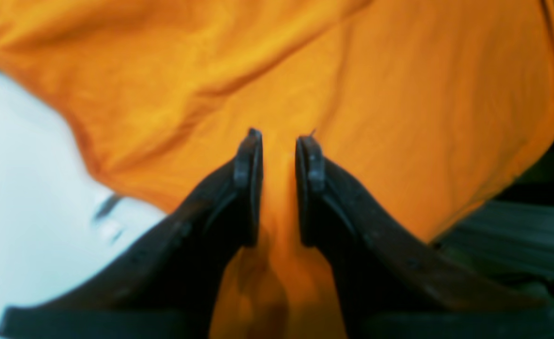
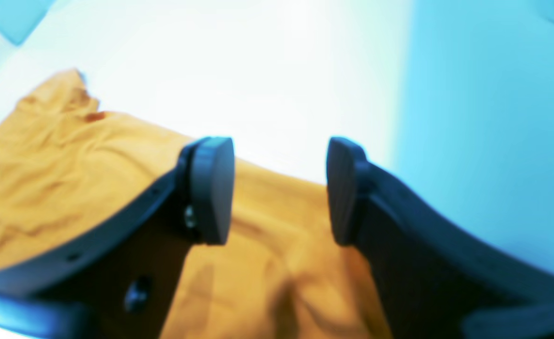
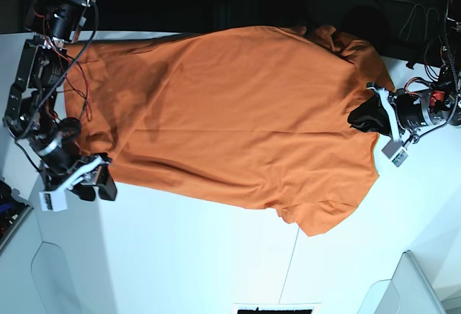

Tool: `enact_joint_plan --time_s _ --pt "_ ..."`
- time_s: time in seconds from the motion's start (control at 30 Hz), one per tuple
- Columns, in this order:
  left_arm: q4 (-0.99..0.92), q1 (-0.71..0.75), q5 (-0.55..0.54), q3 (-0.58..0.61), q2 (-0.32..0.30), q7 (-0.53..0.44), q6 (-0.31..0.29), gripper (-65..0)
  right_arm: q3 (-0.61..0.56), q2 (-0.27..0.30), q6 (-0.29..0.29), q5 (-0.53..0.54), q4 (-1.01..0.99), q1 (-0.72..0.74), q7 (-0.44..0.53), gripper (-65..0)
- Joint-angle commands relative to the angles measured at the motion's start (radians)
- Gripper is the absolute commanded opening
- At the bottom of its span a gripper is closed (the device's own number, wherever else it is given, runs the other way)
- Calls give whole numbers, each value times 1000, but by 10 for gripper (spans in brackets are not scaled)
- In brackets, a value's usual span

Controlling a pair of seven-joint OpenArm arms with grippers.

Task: Layout the t-shirt on the table in an organized manner, then fold the t-shirt properly
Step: 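Grasp the shirt body with both grippers near its middle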

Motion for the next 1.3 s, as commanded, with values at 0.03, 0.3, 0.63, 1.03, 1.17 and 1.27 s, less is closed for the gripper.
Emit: enact_joint_plan --time_s 0.03,0.3,0.63,1.03,1.17,1.27 --pt "10 -16 2 -5 4 -24 -9 -494 -63 -1 0 -40 -70 78 37 -342" --pt "9 -7 -36 129 13 39 -9 -494 -302 17 -17 -217 -412 224 84 -491" --pt "-250 -192 179 275 70 -23 27 -495 -324 98 -23 -233 -430 237 93 -650" --pt "-741 -655 360 462 366 -145 77 -495 -324 133 -22 -62 -411 203 -74 -650" --pt "-838 -750 378 521 443 -167 101 -495 -324 132 -23 -45 -268 74 -90 -650" --pt "-841 -789 365 521 451 -138 76 -495 -323 132 -27 -30 -117 -34 -79 -650"
